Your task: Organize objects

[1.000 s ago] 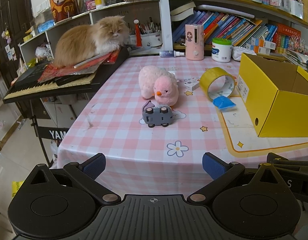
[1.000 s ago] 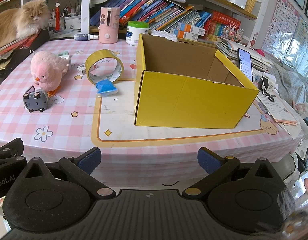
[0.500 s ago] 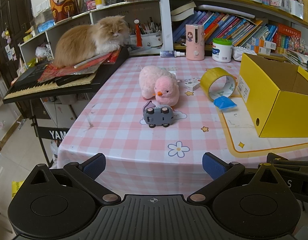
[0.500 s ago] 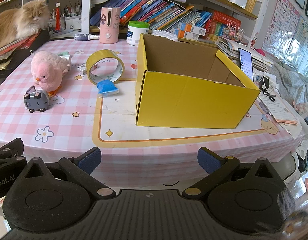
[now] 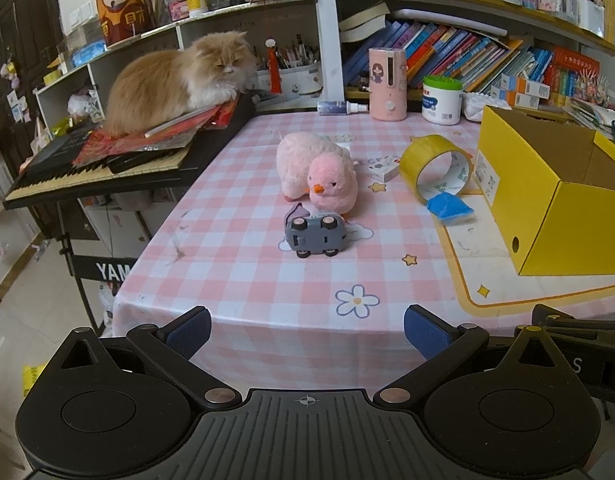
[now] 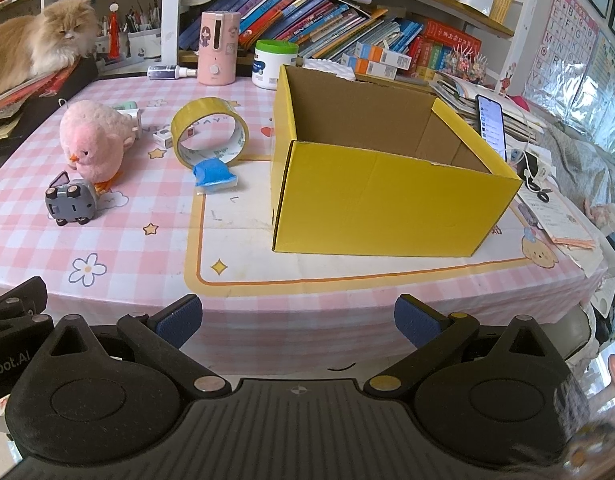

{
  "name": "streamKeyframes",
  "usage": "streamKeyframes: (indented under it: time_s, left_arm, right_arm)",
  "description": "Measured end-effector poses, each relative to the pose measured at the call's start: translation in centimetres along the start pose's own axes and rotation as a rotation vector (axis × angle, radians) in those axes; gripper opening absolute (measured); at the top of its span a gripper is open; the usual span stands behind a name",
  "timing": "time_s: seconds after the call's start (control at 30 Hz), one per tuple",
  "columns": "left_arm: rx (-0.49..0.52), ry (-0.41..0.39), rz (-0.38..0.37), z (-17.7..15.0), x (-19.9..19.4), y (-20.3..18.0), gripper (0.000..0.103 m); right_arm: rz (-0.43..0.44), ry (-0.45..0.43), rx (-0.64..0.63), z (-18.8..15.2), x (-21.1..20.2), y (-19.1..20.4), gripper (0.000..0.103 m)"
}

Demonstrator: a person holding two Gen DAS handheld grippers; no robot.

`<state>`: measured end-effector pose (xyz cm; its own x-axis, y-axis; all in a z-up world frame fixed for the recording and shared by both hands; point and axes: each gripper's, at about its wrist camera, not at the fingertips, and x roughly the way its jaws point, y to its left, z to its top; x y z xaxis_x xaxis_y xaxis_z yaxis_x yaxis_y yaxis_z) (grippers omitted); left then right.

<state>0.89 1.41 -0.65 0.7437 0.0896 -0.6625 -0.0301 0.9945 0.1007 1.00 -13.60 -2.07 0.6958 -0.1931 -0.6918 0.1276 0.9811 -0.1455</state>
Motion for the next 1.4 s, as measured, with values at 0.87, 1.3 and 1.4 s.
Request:
streamKeyframes:
  time_s: [0.87,1.3,1.4]
  left_arm:
    - [-0.083,0.04,-0.044,-0.2,0.9,3.3,0.103]
    - [-0.104,0.012,-0.064,0.9,2.5,4.7,0.103]
    - [-0.125,0.005,-0.052,1.5,3.1,5.1,0.103]
  right_arm:
    - [0.078,0.01,-0.026,0.6,-0.3,1.5,0.094]
    - [0.281,0.002,-0.036,2.6,1.3,3.6,0.046]
    - [0.3,-0.014,-0.037,3.5,2.0,3.9,0.045]
